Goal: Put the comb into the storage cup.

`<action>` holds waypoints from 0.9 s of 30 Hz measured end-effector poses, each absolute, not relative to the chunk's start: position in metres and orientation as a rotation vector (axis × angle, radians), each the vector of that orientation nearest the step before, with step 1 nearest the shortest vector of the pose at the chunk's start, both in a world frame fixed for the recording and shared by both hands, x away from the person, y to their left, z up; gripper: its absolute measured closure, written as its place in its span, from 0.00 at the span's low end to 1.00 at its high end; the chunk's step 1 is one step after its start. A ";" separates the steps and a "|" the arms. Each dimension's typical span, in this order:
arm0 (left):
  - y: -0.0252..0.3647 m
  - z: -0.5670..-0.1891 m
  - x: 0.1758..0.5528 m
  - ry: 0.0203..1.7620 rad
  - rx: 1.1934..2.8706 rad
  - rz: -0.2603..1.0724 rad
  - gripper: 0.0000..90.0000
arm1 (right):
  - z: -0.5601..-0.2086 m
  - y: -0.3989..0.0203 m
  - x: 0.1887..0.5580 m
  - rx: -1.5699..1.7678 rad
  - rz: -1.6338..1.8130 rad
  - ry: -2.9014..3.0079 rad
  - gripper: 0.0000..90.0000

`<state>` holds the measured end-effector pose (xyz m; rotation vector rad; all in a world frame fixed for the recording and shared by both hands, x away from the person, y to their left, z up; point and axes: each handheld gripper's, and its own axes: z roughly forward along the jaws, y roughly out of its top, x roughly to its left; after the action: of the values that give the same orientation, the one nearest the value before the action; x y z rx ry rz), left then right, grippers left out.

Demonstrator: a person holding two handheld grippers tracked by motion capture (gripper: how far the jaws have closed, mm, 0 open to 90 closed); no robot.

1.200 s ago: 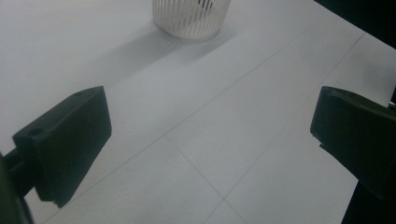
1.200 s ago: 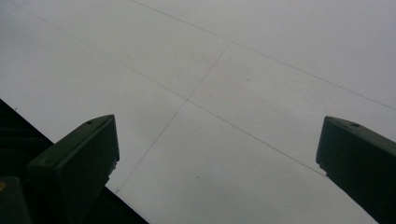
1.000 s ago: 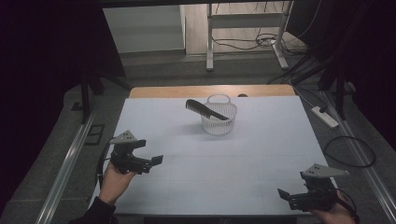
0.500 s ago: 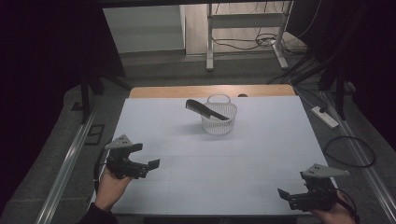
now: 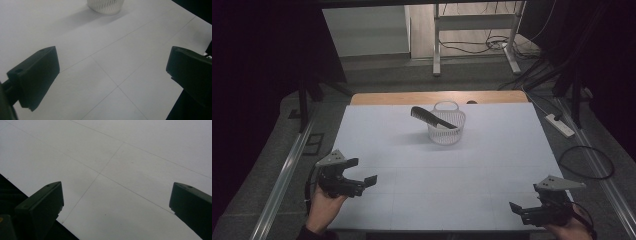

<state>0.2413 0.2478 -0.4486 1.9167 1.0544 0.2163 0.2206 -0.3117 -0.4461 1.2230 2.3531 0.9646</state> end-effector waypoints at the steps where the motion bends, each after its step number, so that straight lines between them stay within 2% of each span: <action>1: 0.249 -0.449 0.240 1.057 1.914 0.216 0.00 | -0.446 -0.312 0.221 1.223 0.965 2.353 0.00; 27: 0.265 -0.452 0.208 1.117 1.904 0.237 0.00 | -0.446 -0.311 0.221 1.224 0.955 2.353 0.00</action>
<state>0.2083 0.2653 -0.4521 1.9042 1.1167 0.2369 0.2205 -0.3110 -0.4461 1.2238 2.3531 0.9550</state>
